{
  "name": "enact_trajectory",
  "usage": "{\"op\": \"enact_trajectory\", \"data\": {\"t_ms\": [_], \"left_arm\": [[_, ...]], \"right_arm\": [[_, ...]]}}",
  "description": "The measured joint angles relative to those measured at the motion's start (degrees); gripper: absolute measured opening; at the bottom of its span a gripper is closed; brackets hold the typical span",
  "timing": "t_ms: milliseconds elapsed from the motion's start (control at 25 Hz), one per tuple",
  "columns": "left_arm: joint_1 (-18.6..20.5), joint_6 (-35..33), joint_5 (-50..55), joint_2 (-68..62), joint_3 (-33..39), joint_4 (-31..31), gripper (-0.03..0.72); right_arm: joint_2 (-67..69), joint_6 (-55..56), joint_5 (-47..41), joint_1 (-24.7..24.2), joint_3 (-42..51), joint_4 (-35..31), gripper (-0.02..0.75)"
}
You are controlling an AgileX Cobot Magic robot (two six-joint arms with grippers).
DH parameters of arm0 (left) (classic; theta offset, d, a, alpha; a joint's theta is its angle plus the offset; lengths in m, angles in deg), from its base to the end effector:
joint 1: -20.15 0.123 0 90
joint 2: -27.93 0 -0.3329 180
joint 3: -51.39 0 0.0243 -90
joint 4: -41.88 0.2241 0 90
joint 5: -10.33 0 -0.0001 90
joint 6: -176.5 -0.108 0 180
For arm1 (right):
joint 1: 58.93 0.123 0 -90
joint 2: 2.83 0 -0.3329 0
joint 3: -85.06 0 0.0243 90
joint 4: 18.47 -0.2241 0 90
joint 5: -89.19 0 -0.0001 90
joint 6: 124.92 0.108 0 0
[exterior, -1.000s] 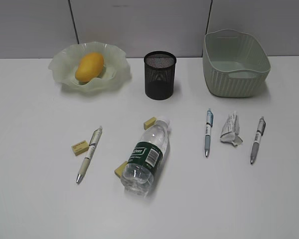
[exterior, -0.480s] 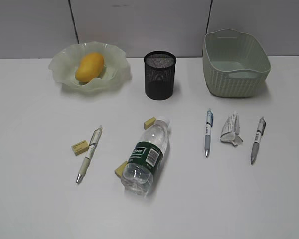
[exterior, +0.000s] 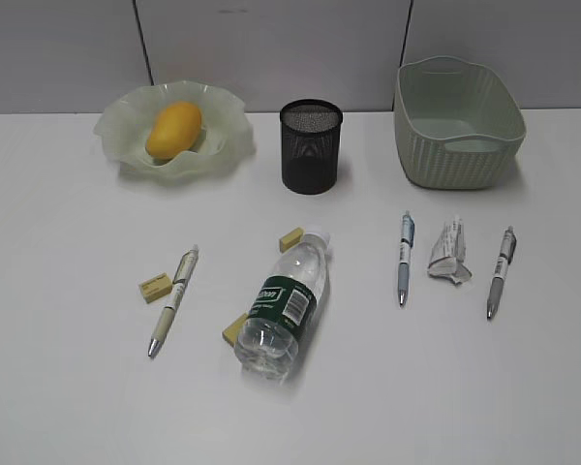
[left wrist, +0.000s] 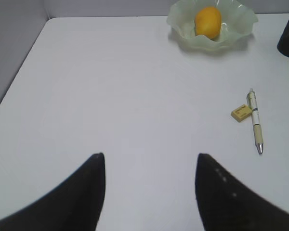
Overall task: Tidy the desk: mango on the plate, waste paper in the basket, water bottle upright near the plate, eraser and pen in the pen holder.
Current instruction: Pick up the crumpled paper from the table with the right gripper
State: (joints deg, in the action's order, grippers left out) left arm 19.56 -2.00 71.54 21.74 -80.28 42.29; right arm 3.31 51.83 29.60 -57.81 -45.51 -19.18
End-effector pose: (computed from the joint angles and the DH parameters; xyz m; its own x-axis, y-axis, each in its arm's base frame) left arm -0.0653 0.0014 0.2618 -0.4341 -0.0183 -0.9007 -0.0052 0.9998 -0.0178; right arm -0.0622 -0.0001 0.2594 -0.4230 -0.0587 -0.9042 -0.0506 0.9979 -0.0411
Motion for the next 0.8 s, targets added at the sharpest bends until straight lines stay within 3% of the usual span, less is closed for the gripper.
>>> {"op": "enact_trajectory", "data": {"t_ms": [400,800], "left_arm": [[0.00,0.00,0.00,0.00,0.00,-0.41,0.424],[0.00,0.00,0.00,0.00,0.00,-0.41,0.388]], "right_arm": [[1.49,0.00,0.05,0.00,0.00,0.00,0.442],[31.78,5.25,0.13,0.00,-8.68,-2.42,0.442]]}}
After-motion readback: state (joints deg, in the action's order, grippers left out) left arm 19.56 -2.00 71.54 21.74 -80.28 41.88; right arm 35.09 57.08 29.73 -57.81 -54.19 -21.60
